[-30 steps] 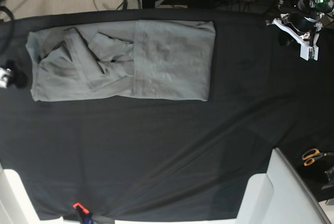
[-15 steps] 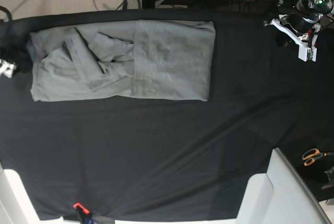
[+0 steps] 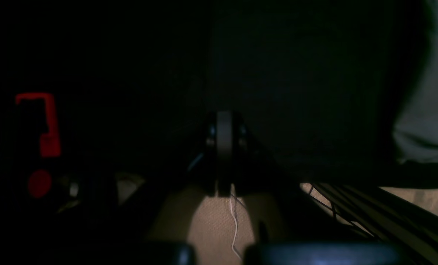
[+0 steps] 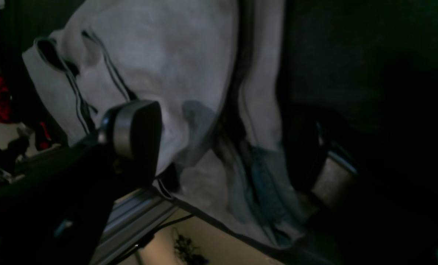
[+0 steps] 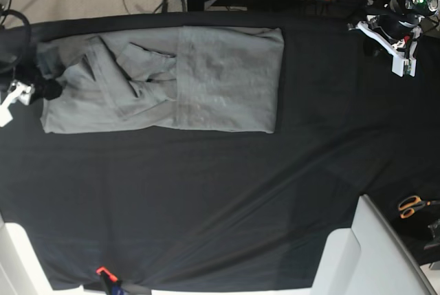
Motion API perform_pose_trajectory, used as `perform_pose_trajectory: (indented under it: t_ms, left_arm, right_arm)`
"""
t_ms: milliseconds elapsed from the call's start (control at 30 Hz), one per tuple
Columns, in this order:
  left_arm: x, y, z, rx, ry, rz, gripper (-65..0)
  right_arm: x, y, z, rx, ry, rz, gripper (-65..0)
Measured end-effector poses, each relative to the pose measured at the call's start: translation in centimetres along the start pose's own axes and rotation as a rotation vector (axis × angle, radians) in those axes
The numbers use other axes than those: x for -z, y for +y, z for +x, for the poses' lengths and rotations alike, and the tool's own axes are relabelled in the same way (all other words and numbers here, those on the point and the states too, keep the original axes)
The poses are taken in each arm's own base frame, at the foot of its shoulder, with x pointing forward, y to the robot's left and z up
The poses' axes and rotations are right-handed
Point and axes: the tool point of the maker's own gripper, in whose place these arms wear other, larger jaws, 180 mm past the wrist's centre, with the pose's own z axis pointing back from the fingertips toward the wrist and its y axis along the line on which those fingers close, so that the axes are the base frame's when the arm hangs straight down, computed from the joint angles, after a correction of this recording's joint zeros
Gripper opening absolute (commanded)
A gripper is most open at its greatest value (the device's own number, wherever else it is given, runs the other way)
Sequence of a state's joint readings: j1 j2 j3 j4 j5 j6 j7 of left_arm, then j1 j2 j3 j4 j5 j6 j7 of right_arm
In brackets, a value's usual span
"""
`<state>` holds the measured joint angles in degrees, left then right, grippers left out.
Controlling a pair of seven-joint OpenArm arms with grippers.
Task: Fold the T-shirt properly
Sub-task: 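Lower the right gripper and grasp the shirt's folded end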
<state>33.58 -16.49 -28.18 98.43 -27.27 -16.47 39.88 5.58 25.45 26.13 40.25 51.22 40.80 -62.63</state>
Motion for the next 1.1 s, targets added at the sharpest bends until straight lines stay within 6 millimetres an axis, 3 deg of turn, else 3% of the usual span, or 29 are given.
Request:
perform_pose_trajectory:
  t_ms: [433,1100]
  left_arm:
    - [0.1,0.0,0.0,-0.002,-0.001,0.0,-65.0]
    - [0.1,-0.1,0.0,-0.005,-0.002,-0.002,-65.0]
  right_arm:
    - [1.2,1.8,-0.3,-0.046,0.014,0.023,-17.6]
    - [2.0,2.4,-0.1,-0.034,-0.018,0.047,-17.7]
